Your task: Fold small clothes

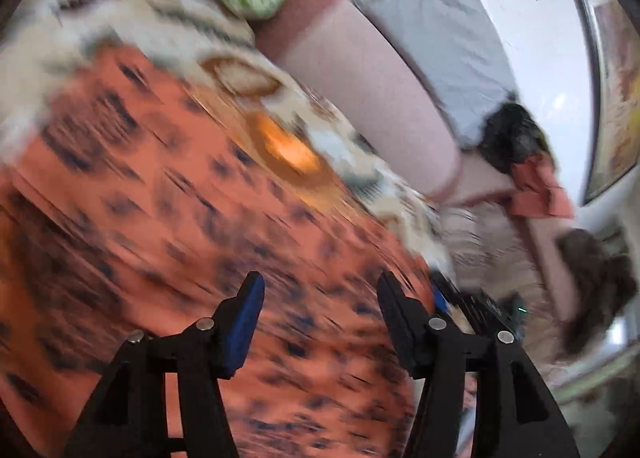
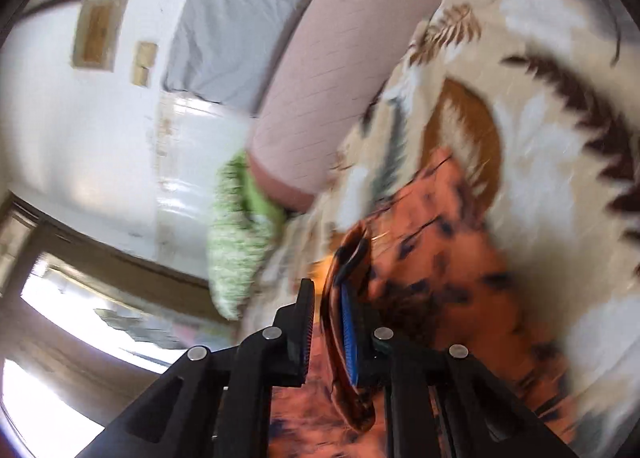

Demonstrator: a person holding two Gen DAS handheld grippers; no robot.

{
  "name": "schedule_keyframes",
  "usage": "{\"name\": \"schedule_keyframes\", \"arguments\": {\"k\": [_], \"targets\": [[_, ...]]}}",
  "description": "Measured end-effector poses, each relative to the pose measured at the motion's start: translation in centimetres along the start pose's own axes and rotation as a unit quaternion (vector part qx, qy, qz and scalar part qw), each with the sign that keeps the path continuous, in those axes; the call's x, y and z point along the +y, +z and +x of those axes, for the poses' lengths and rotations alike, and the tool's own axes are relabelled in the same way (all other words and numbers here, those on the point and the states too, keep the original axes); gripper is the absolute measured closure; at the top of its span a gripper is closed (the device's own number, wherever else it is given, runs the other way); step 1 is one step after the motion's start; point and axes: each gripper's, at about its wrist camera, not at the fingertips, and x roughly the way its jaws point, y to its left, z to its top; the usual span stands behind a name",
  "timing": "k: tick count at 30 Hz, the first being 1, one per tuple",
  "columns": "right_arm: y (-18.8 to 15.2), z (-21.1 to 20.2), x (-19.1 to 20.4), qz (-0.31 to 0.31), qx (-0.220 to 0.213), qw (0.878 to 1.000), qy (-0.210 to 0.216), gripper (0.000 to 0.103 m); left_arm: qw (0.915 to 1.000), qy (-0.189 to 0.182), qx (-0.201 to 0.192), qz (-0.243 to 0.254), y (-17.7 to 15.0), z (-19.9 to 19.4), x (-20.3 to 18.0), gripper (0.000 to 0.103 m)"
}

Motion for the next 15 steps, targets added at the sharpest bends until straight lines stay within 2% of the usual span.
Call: {"name": "schedule_keyframes", "arguments": {"k": [3,5,6,8,9,10,13,14,15], "targets": [[0.6,0.5,-0.4,-0.026,0.003,0.994,-0.110,0.087,0.9946,0.085,-0.057,0.017,2.2,-1.5,2.1,0.042],[0.9,-0.4,-0.1,-0.052,-0.022,0.981,-0.184,0.086,0.9847,0.154,-0.076,0.027,3.2,-1.9,4.3,0.042],[1.0,-1.0,0.1,-0.064,-0.042,0.978,-0.196,0.086,0.9802,0.181,-0.075,0.030,3.6,-1.8,5.3,0.042],[1.2,-2.7,1.5,-0.091,-0.086,0.974,-0.191,0.086,0.9719,0.227,-0.057,0.024,4.3,-1.1,7.5,0.042],[1.0,-3.1,2.1,-0.106,-0.094,0.975,-0.173,0.086,0.9711,0.232,-0.051,0.022,4.3,-0.9,8.1,0.042],[0.7,-2.8,2.9,-0.122,-0.083,0.977,-0.152,0.086,0.9684,0.245,-0.038,0.024,4.4,-0.5,8.7,0.042],[-1.6,0.6,4.3,-0.158,0.007,0.979,-0.129,0.086,0.9549,0.288,-0.021,0.068,3.7,0.9,8.2,0.042],[-2.3,1.9,4.4,-0.169,0.034,0.976,-0.134,0.086,0.9441,0.313,-0.011,0.102,3.2,1.5,7.8,0.042],[-3.3,3.3,4.5,-0.183,0.066,0.970,-0.148,0.086,0.9380,0.325,-0.007,0.120,2.9,1.8,7.7,0.042]]}}
